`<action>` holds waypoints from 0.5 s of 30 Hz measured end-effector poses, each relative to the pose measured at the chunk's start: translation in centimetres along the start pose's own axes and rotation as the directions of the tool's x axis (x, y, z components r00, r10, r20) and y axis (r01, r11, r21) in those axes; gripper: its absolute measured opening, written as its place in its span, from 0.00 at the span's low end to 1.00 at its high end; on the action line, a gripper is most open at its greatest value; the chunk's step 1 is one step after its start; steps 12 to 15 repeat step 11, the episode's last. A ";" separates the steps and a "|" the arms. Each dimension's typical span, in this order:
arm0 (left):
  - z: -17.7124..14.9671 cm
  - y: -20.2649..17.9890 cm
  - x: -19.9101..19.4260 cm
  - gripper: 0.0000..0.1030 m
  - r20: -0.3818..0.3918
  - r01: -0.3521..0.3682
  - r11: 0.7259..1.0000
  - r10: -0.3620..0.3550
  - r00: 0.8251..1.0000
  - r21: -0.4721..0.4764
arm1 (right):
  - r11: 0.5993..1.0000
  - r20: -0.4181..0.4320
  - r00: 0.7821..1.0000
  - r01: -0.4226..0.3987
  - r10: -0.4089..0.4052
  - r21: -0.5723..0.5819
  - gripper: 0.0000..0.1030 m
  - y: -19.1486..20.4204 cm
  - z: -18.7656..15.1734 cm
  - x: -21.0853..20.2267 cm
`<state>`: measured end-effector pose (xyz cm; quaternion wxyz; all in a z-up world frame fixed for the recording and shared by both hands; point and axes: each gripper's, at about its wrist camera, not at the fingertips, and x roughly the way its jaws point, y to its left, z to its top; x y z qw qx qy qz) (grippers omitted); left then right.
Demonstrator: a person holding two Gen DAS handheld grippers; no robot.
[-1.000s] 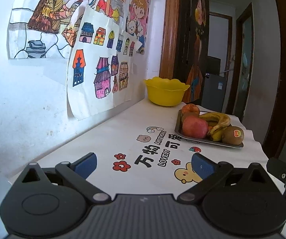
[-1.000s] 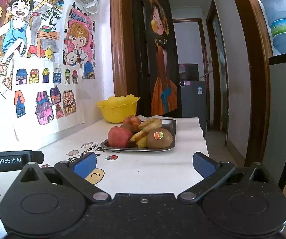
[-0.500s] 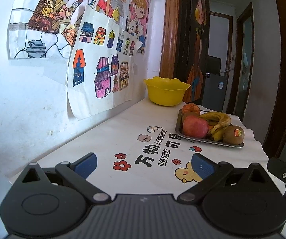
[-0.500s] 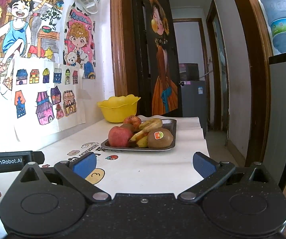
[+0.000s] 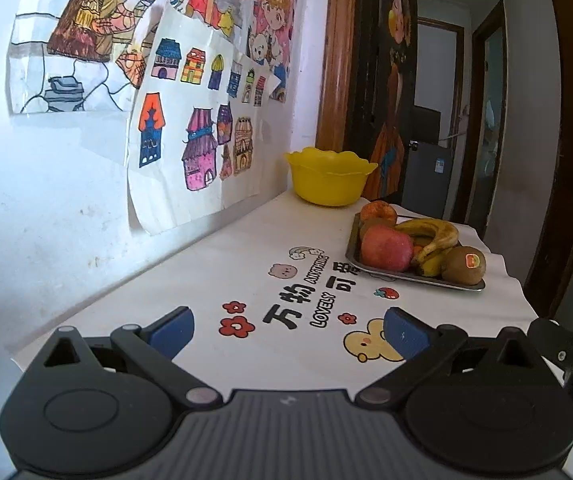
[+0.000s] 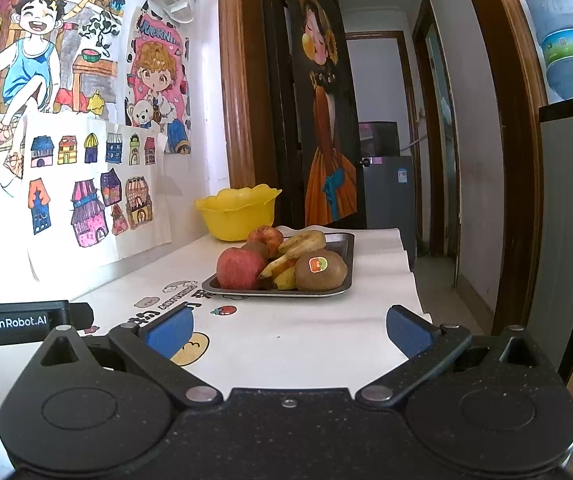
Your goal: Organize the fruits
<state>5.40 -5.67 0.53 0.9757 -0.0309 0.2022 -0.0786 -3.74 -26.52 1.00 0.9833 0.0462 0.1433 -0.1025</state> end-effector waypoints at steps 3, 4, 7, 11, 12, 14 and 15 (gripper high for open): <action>0.0 0.0 0.1 1.00 -0.004 0.013 1.000 -0.013 1.000 -0.003 | 1.000 -0.003 1.000 0.000 0.000 0.000 0.99 0.1 0.0 0.1; 0.0 0.0 0.0 1.00 -0.003 0.017 1.000 -0.017 1.000 -0.004 | 1.000 -0.003 1.000 0.000 0.000 0.000 0.99 0.1 0.0 0.1; 0.0 0.0 0.0 1.00 -0.003 0.018 1.000 -0.018 1.000 -0.004 | 1.000 -0.004 1.000 0.001 -0.001 0.000 0.99 0.1 0.0 0.1; 0.0 0.0 0.1 1.00 -0.006 0.017 1.000 -0.017 1.000 -0.007 | 1.000 -0.008 1.000 0.001 -0.001 -0.001 0.99 0.2 -0.1 0.1; 0.0 0.0 0.1 1.00 -0.006 0.017 1.000 -0.017 1.000 -0.007 | 1.000 -0.008 1.000 0.001 -0.001 -0.001 0.99 0.2 -0.1 0.1; 0.0 0.0 0.1 1.00 -0.006 0.017 1.000 -0.017 1.000 -0.007 | 1.000 -0.008 1.000 0.001 -0.001 -0.001 0.99 0.2 -0.1 0.1; 0.0 0.0 0.1 1.00 -0.006 0.017 1.000 -0.017 1.000 -0.007 | 1.000 -0.008 1.000 0.001 -0.001 -0.001 0.99 0.2 -0.1 0.1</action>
